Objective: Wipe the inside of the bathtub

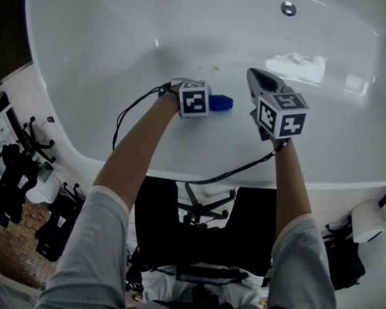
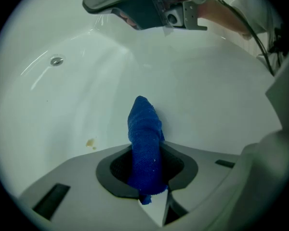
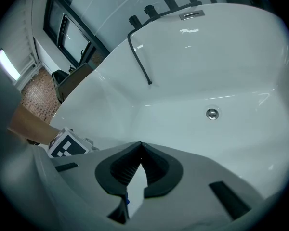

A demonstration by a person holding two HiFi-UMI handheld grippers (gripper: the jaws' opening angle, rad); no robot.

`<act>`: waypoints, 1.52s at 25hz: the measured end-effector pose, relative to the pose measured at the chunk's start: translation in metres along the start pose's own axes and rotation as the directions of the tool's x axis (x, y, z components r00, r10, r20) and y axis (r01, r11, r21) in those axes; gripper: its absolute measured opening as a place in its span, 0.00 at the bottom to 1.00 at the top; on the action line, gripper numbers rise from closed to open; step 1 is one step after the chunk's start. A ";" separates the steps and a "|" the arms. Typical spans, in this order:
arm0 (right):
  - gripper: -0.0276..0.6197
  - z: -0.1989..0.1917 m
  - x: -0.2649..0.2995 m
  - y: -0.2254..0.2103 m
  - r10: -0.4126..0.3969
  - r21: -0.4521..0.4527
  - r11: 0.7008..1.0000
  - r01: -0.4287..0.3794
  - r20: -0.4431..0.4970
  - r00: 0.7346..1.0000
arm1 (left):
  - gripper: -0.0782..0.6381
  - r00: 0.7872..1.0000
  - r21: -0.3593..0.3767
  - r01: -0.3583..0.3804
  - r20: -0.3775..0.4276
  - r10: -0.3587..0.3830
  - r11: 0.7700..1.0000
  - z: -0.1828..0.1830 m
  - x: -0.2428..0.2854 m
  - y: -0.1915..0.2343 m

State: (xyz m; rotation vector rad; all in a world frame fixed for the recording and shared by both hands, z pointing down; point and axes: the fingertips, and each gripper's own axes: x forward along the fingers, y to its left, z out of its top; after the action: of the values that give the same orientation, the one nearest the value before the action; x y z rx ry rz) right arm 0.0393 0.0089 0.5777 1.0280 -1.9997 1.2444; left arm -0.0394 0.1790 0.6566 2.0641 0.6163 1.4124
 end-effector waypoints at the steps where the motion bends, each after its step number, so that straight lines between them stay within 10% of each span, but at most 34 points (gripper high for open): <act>1: 0.06 -0.001 0.001 0.001 0.003 -0.002 1.000 -0.003 -0.001 1.000 | 0.24 1.000 -0.014 -0.016 0.008 0.016 1.000 -0.002 0.001 0.002; 7: 0.06 0.001 0.021 0.000 0.016 -0.042 0.999 -0.016 -0.009 1.000 | 0.24 0.956 0.012 -0.212 -0.207 0.209 0.977 -0.056 0.008 0.058; 19: 0.06 0.002 0.058 0.003 0.057 -0.044 0.997 -0.057 0.010 0.998 | 0.24 0.860 0.061 -0.370 -0.355 0.367 0.927 -0.115 0.041 0.140; 31: 0.06 0.016 0.057 -0.003 0.049 -0.020 0.999 -0.048 0.063 0.997 | 0.26 0.824 0.100 -0.472 -0.303 0.479 0.876 -0.118 0.041 0.177; 38: 0.06 0.026 0.055 -0.009 0.025 -0.006 1.000 -0.024 0.094 0.995 | 0.26 0.764 0.046 -0.600 -0.263 0.589 0.798 -0.105 -0.003 0.228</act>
State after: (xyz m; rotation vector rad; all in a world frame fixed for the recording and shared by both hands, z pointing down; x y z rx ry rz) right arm 0.0150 -0.0339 0.6137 1.0815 -2.0911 1.2243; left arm -0.1251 0.0284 0.8383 2.1515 -0.0053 2.0626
